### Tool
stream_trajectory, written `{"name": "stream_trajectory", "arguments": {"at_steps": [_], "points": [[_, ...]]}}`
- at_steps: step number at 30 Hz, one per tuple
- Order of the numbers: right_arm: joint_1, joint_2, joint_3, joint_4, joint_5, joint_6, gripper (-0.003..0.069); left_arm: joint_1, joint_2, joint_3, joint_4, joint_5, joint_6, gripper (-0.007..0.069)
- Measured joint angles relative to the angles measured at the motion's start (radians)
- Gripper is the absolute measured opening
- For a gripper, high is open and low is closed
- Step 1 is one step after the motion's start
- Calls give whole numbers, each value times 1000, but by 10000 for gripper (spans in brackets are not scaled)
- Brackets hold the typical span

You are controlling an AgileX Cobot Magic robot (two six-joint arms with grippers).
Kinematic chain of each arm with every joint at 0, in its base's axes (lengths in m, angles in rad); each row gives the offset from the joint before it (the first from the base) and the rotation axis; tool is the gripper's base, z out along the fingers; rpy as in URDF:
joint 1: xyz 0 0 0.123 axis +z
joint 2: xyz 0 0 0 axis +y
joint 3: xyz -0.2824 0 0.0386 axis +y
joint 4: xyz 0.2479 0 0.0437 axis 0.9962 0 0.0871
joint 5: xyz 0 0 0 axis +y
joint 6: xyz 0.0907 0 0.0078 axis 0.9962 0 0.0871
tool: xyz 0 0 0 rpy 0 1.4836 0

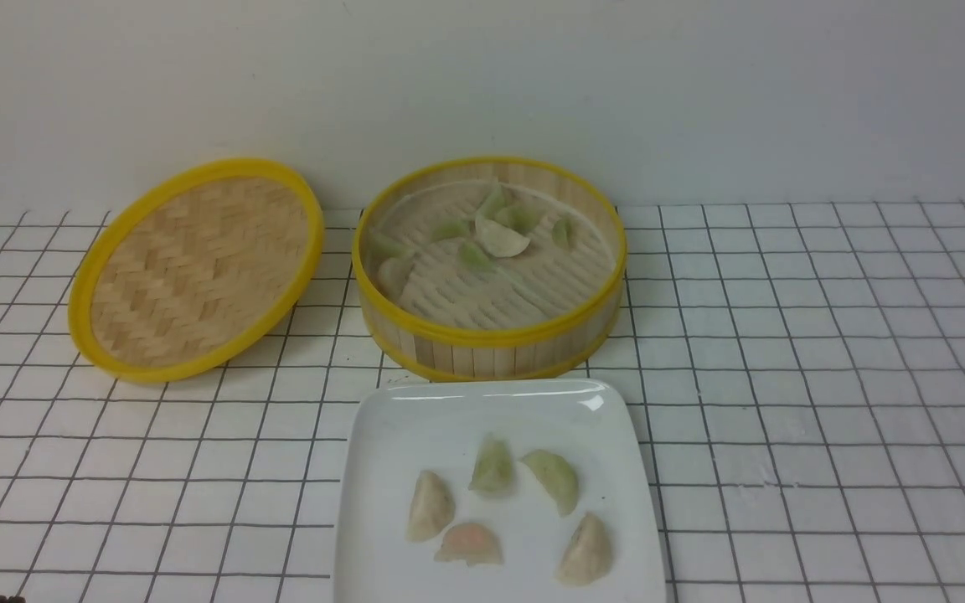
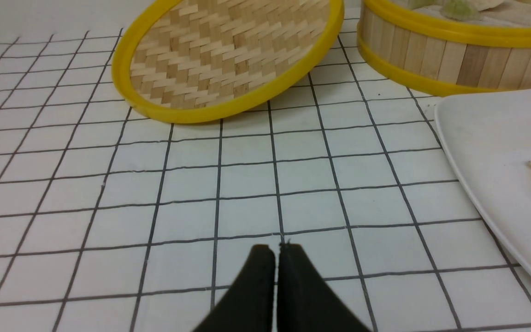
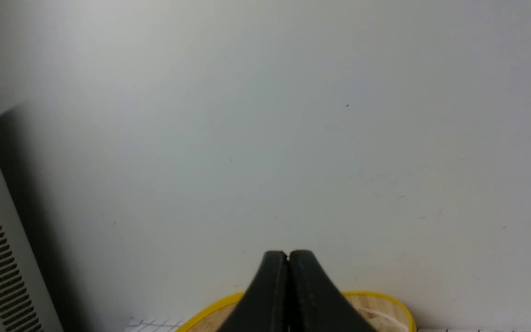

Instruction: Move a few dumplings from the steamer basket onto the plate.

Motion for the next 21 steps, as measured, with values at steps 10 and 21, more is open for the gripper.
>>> {"name": "stream_trajectory", "arguments": {"at_steps": [10, 21], "points": [[0, 0, 0, 540, 11, -708, -15, 0, 0, 0, 0, 0, 0, -6], [-185, -2, 113, 549, 45, -775, -15, 0, 0, 0, 0, 0, 0, -6]]}}
